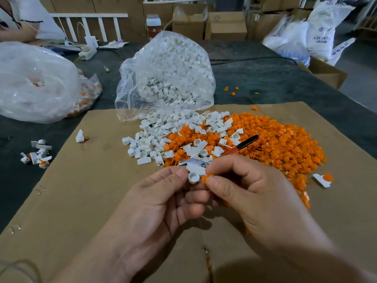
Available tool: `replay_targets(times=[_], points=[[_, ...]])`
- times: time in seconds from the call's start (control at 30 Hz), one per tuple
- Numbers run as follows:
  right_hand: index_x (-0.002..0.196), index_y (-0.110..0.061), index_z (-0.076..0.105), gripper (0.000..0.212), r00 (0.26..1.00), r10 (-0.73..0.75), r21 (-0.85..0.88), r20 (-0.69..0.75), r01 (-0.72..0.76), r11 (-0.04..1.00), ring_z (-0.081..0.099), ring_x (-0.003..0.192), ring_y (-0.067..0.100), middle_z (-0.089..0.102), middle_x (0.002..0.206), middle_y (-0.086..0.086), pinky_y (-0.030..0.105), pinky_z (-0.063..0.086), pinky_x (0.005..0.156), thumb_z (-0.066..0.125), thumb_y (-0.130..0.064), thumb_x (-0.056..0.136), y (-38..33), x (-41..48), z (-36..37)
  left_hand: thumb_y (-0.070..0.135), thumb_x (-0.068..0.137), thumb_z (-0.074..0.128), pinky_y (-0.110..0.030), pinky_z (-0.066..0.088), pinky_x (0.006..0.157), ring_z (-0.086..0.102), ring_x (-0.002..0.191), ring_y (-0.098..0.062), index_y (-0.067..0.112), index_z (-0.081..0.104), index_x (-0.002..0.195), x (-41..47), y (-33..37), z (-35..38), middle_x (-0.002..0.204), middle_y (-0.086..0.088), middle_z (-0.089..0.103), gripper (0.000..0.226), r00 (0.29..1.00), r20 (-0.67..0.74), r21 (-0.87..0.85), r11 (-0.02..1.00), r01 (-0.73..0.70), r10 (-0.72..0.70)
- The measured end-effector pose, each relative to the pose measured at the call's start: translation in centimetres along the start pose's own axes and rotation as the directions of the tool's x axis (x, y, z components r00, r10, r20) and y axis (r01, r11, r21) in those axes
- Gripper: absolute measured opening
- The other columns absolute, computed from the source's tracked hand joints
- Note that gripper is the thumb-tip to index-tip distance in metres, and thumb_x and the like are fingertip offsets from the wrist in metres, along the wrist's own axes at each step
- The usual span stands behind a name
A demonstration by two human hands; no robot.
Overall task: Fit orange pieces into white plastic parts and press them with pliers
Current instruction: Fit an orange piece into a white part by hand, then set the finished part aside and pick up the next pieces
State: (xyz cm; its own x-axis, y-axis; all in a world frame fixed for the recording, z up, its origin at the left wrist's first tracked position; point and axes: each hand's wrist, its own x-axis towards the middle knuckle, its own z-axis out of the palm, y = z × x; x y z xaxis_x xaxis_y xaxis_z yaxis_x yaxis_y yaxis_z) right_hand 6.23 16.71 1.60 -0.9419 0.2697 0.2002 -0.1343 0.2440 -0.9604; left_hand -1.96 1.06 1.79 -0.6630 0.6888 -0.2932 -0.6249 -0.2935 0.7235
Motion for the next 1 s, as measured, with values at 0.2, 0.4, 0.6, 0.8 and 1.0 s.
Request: replay_targets(times=[0.2,0.4,0.6,0.8,1.0], points=[[0.095,-0.039,0.070,0.014,0.998,-0.057,-0.060,-0.007,0.056,0.997,0.067,0.071,0.009,0.070,0.085,-0.007,0.031,0.060,0.063,0.065,-0.032,0.084,-0.6,-0.2,0.1,0.016,0.078,0.068,-0.024,0.057,0.049,0.070,0.061,-0.020,0.000,0.076,0.096,0.1,-0.1,-0.1,0.078,-0.021,0.070,0.026,0.999,0.022,-0.002,1.000,-0.027,0.027],[0.093,-0.039,0.068,0.015,0.995,-0.099,-0.174,-0.004,0.097,0.980,0.066,0.075,0.007,0.067,0.090,-0.011,0.019,0.056,0.063,0.066,-0.025,0.089,-0.9,-0.4,0.2,0.015,0.069,0.076,-0.023,0.057,0.049,0.070,0.062,-0.019,0.001,0.076,0.096,0.0,-0.4,0.1,0.079,-0.020,0.070,0.030,0.996,-0.027,0.007,0.996,-0.088,0.088],[0.089,-0.037,0.064,0.014,0.985,-0.171,-0.404,-0.030,0.144,0.904,0.060,0.089,0.001,0.063,0.092,-0.016,0.005,0.043,0.065,0.067,-0.024,0.088,-1.1,-0.4,0.4,0.015,0.064,0.079,-0.023,0.056,0.049,0.069,0.061,-0.019,0.001,0.076,0.092,-0.2,-0.5,0.3,0.074,-0.020,0.068,0.032,0.991,-0.053,0.048,0.992,-0.120,0.123],[0.093,-0.037,0.069,0.010,0.998,-0.065,-0.165,-0.023,0.060,0.984,0.065,0.069,0.006,0.068,0.082,-0.008,0.024,0.056,0.060,0.065,-0.030,0.086,-0.7,-0.4,0.3,0.020,0.065,0.076,-0.022,0.055,0.047,0.068,0.058,-0.019,0.006,0.078,0.082,-0.3,-0.5,0.6,0.071,-0.019,0.068,0.022,0.988,-0.034,0.072,0.987,-0.145,0.148],[0.088,-0.012,0.074,0.016,0.946,0.228,0.533,0.229,-0.318,0.784,0.060,0.058,0.016,0.065,0.072,0.010,0.026,0.051,0.051,0.071,-0.023,0.077,-0.9,0.6,-0.7,0.027,0.070,0.075,-0.022,0.054,0.047,0.067,0.059,-0.018,0.006,0.076,0.082,-0.4,-0.5,0.6,0.080,-0.022,0.071,0.024,0.988,-0.027,0.095,0.984,-0.149,0.152]])
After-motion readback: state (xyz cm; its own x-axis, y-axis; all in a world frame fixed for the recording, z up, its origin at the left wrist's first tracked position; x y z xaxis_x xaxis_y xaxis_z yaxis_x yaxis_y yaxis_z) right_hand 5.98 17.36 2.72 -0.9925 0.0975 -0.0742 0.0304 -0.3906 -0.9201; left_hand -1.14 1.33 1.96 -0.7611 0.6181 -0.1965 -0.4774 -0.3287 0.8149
